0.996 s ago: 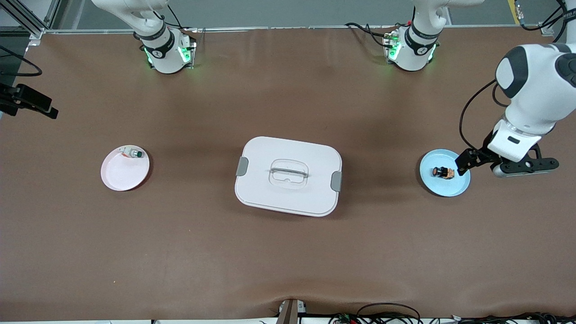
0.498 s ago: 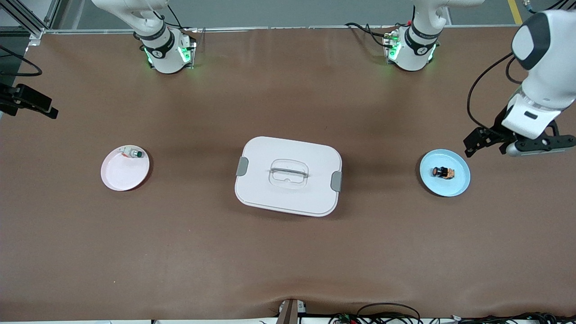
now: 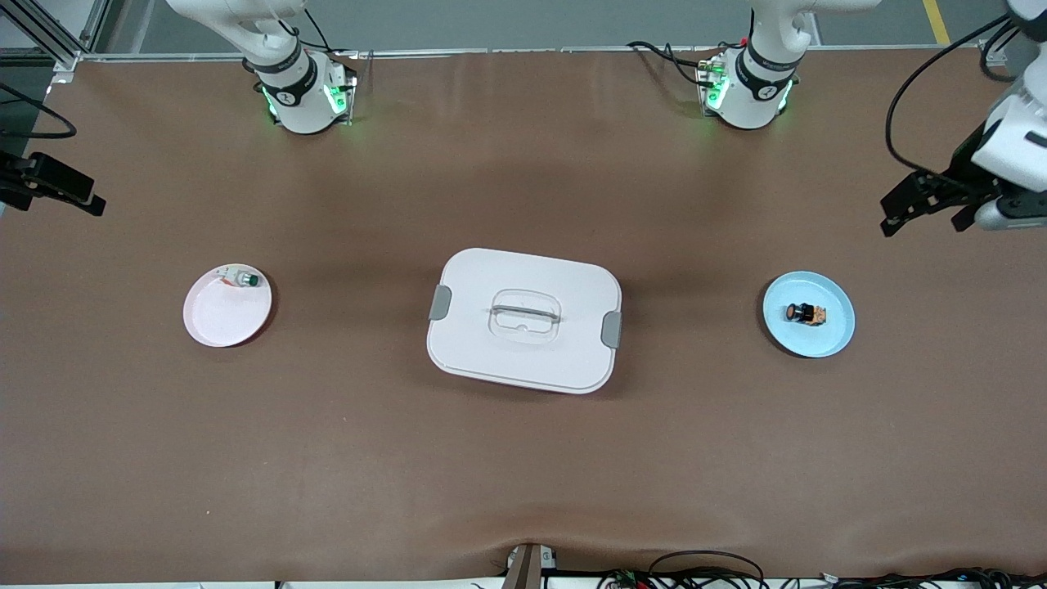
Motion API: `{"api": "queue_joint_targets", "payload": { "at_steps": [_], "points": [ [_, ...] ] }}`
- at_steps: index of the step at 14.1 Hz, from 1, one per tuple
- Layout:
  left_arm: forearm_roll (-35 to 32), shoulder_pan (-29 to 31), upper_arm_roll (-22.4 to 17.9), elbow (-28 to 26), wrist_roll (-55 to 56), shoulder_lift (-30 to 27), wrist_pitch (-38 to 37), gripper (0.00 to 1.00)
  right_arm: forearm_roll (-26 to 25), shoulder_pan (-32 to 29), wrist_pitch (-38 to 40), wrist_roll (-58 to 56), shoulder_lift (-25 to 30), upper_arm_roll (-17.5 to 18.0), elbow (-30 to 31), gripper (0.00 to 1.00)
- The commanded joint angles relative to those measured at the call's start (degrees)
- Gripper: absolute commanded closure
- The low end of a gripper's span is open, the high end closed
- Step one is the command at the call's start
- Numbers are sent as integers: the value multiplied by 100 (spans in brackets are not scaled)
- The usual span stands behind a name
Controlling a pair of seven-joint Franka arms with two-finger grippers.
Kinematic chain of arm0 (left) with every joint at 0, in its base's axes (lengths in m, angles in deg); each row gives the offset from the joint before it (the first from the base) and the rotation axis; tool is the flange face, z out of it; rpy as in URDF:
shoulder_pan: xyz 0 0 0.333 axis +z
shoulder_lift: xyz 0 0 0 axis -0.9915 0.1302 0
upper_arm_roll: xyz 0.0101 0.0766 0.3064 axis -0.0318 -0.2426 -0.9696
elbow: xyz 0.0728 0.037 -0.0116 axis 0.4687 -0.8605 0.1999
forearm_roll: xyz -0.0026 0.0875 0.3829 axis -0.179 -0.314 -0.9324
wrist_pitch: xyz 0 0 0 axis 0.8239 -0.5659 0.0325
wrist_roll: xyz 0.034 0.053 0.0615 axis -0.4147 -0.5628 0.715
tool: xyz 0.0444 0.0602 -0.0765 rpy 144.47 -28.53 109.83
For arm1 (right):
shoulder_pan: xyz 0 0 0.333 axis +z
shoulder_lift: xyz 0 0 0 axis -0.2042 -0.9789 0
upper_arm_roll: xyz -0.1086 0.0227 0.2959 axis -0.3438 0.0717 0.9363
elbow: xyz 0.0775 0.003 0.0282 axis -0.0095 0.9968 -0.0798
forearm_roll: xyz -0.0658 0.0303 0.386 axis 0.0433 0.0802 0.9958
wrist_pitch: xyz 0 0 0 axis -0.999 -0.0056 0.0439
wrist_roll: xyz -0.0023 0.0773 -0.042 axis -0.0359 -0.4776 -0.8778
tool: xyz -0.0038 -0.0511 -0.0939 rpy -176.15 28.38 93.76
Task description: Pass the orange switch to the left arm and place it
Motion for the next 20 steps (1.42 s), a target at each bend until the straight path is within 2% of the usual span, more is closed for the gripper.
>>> {"api": "queue_joint_targets", "payload": {
  "at_steps": [1,8,11,15,20],
  "points": [
    [112,-20,-46,343,-112,65,-280,0,-5,-50,13,17,93,27,28,0],
    [120,-99,104,1019,-103,188,-746,0,21,-129,22,17,84,18,28,0],
    [462,-73,95,1546,-59,671,-781,0,30,-138,-4,17,84,18,37,0],
    [419,-20,86,1539,-138,786,-1017,0,21,-138,-31,17,93,18,37,0],
    [121,-29,130,1170,-445,585,-1106,0,39,-138,-31,17,84,18,37,0]
  ]
}}
